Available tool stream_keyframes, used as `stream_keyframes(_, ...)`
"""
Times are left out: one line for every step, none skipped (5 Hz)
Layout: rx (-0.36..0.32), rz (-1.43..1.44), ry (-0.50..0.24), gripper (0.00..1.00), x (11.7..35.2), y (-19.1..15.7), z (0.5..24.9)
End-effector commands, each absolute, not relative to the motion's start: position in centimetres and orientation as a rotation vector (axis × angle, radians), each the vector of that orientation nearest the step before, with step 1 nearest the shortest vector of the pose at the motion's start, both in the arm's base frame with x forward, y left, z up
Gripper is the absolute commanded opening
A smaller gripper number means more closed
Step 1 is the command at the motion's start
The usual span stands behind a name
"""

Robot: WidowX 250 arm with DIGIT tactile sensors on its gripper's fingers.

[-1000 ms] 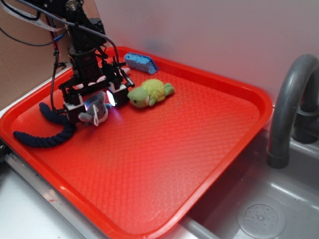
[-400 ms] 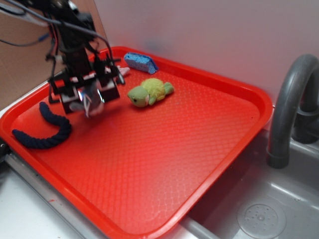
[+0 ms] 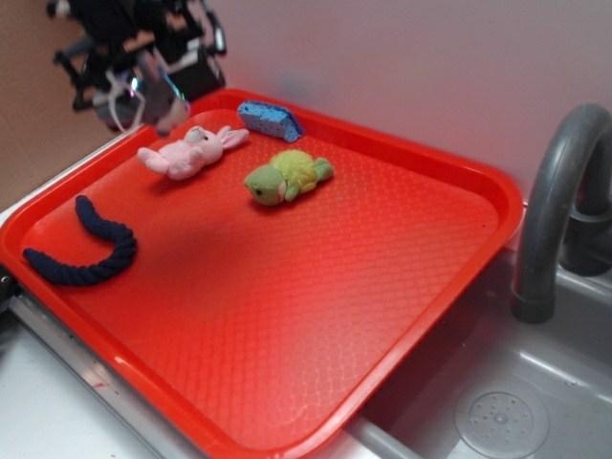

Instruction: Grab the gray animal.

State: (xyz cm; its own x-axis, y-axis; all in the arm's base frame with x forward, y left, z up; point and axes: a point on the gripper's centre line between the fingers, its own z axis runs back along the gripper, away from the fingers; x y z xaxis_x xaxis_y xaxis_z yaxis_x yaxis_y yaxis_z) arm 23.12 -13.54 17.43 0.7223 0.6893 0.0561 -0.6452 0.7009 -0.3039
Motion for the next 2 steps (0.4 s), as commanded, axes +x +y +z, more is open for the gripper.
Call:
stream_keyframes(-0.32, 0.665, -0.316, 0.0, 22.4, -11.7, 28.6)
stream_keyframes(-0.27, 0.629, -0.243, 0.0, 24.0, -11.6, 29.8)
